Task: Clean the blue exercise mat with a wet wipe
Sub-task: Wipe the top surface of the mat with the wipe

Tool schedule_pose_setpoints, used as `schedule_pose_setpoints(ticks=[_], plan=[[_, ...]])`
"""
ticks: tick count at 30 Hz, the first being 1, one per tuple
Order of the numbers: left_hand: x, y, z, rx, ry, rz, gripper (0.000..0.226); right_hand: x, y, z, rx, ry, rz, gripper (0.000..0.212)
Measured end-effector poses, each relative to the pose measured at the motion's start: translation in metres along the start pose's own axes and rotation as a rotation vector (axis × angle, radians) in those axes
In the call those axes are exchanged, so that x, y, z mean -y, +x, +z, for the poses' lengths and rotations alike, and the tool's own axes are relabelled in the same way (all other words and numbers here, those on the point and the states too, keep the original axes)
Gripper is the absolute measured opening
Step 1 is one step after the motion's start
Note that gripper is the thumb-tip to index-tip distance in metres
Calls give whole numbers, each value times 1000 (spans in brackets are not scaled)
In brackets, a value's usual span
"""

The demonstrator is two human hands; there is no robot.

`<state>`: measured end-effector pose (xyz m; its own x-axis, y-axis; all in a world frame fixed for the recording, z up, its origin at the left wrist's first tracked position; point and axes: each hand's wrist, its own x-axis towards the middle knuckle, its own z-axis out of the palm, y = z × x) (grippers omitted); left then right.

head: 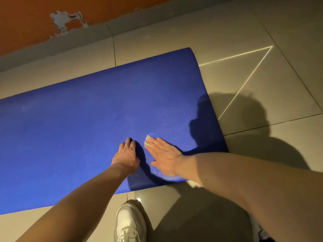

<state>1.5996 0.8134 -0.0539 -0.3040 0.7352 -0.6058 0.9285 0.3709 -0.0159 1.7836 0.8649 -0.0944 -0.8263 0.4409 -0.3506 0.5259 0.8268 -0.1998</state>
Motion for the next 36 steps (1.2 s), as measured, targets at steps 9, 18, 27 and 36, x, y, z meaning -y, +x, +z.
schedule_pose_setpoints(ticks=[9, 18, 27, 36], plan=[[-1, 15, -6, -5, -12, 35, 75, -89, 32, -34, -97, 55, 607, 78], [6, 29, -20, -123, -91, 27, 63, 4, 31, -15, -14, 44, 33, 71], [5, 36, -25, -68, -70, 18, 73, -107, 71, -53, -75, 1, 617, 75], [6, 54, -39, -136, -144, -10, 69, -15, 66, -30, -51, 74, 145, 71]])
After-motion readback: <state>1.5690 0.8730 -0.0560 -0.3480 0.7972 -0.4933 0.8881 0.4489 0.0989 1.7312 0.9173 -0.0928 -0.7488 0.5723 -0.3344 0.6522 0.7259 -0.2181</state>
